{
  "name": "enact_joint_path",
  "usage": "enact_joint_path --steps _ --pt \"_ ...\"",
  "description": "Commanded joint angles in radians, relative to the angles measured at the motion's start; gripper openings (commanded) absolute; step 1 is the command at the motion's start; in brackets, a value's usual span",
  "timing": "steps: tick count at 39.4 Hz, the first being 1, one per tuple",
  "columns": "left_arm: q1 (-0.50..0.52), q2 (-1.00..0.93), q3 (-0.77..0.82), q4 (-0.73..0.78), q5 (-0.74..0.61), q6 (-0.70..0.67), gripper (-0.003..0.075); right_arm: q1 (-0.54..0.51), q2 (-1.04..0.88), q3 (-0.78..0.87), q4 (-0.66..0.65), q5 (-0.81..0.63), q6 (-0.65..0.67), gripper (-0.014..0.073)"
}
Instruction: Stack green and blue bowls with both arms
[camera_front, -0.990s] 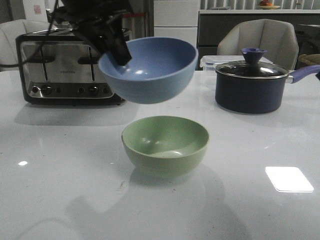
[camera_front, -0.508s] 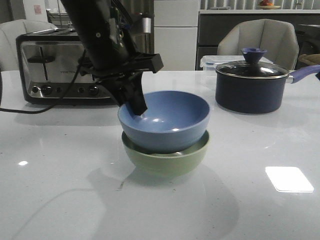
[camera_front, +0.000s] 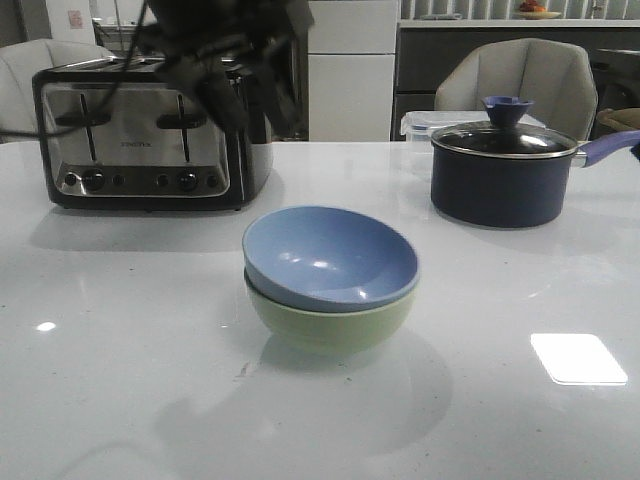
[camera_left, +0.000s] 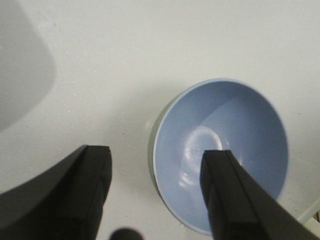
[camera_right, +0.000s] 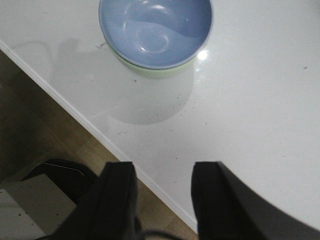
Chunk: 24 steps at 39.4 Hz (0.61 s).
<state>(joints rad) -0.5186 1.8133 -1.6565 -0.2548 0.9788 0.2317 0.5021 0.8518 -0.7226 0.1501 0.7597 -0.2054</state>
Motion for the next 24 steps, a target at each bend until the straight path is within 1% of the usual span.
enact_joint_path --steps 1,11,14,17,24 --pt "0.001 -0.156 0.035 -0.002 -0.050 0.002 0.0456 0.000 -0.008 -0.024 0.010 -0.070 -0.004 0.0394" --pt "0.001 -0.474 0.325 0.075 -0.175 0.006 0.0456 0.000 -0.058 -0.024 0.005 -0.066 0.020 0.0394" --pt "0.001 -0.584 0.423 0.077 -0.210 0.006 0.0456 0.000 -0.085 -0.024 -0.025 -0.058 0.047 0.0394" --pt "0.001 -0.684 0.510 0.082 -0.235 0.006 0.0456 0.000 -0.109 -0.023 -0.055 -0.047 0.047 0.0394" --pt "0.001 -0.912 0.697 0.086 -0.291 0.006 0.0456 0.000 -0.160 -0.010 -0.060 -0.020 0.051 0.0394"
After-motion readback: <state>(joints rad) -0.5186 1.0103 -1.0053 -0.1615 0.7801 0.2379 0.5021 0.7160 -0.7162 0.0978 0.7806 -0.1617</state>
